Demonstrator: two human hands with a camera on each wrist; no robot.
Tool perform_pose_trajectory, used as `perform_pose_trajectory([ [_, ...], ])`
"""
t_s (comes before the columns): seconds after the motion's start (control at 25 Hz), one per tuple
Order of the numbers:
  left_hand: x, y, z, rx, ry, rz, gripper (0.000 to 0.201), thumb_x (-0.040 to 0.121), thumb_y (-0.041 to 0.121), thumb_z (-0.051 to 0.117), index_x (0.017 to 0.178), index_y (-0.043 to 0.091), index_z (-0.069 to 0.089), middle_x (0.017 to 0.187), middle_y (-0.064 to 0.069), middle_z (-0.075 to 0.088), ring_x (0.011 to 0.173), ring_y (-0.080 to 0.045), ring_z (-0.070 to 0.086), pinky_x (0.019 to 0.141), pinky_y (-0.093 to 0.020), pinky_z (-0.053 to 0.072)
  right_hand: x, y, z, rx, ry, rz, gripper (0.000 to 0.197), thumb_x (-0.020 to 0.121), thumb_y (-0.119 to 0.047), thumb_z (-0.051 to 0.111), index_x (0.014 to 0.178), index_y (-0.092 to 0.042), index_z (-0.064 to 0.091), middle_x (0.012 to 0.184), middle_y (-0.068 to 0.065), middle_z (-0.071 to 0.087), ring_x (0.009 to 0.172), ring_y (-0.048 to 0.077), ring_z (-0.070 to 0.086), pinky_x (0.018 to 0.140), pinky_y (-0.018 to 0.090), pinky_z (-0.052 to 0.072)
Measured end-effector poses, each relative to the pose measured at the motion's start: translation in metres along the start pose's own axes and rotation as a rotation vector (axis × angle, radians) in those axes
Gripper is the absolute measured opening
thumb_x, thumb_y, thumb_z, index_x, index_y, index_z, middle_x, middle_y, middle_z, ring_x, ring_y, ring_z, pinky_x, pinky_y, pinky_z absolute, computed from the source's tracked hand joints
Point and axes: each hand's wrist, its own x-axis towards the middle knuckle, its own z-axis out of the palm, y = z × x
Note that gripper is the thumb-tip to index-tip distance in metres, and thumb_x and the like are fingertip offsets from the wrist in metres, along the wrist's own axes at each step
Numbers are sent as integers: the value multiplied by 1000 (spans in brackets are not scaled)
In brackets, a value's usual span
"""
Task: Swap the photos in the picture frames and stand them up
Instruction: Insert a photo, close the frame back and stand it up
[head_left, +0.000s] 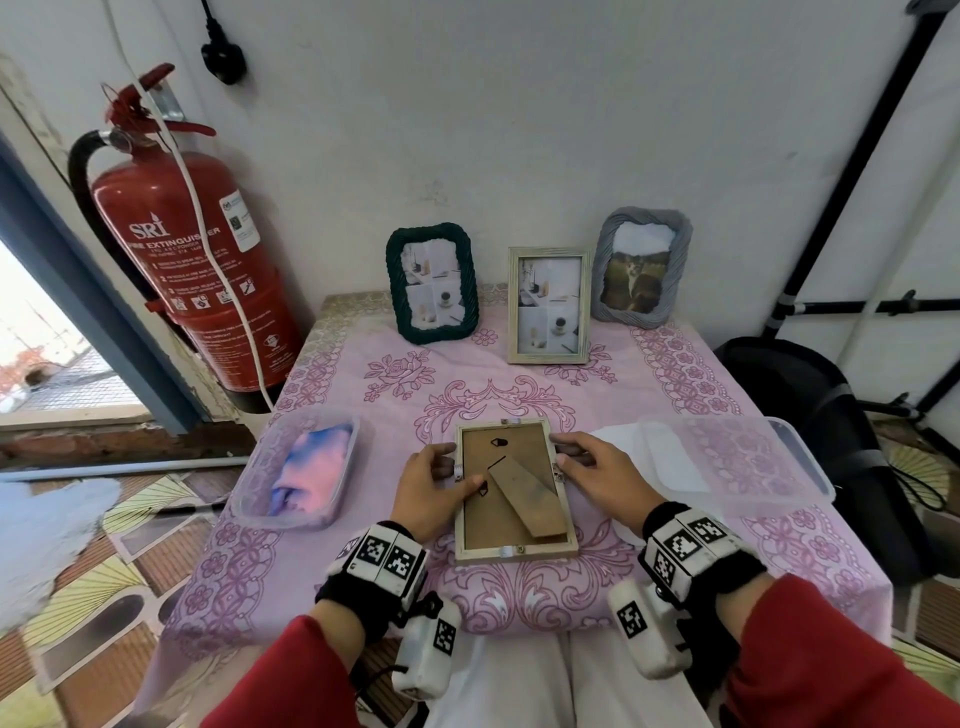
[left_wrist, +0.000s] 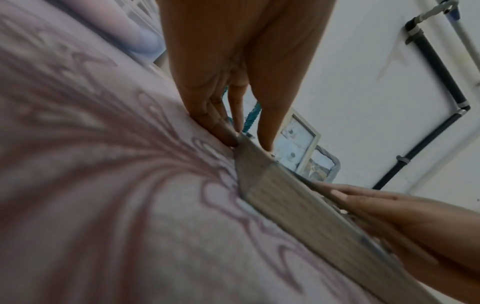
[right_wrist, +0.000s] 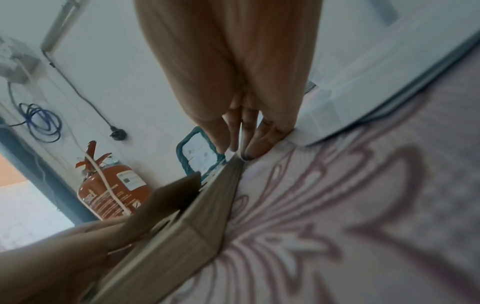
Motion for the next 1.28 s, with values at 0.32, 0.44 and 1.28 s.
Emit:
perform_pose_trajectory([
  [0.32,16,-1,-7,-295,-45,-146,18,89,-2,55,108,-4,56,72,-8,54,41,-3,56,44,-20,52,13,1,3,162,0,156,40,88,5,56,127,6,51,90,14,59,90,21,54,91,28,46],
  [0.44,17,-3,-7,-277,-39,-120,18,89,-1,57,106,-4,57,73,-7,56,44,-1,58,46,-20,54,15,3,5,118,29,148,38,87,4,58,124,3,55,64,1,44,64,11,47,70,13,44],
  [1.28,30,4,-4,-116,-104,-176,24,84,7,66,92,10,44,67,-5,54,52,-20,51,43,-24,46,28,-3,5,31,44,226,49,69,-6,80,110,4,56,67,3,49,64,16,50,75,33,48],
])
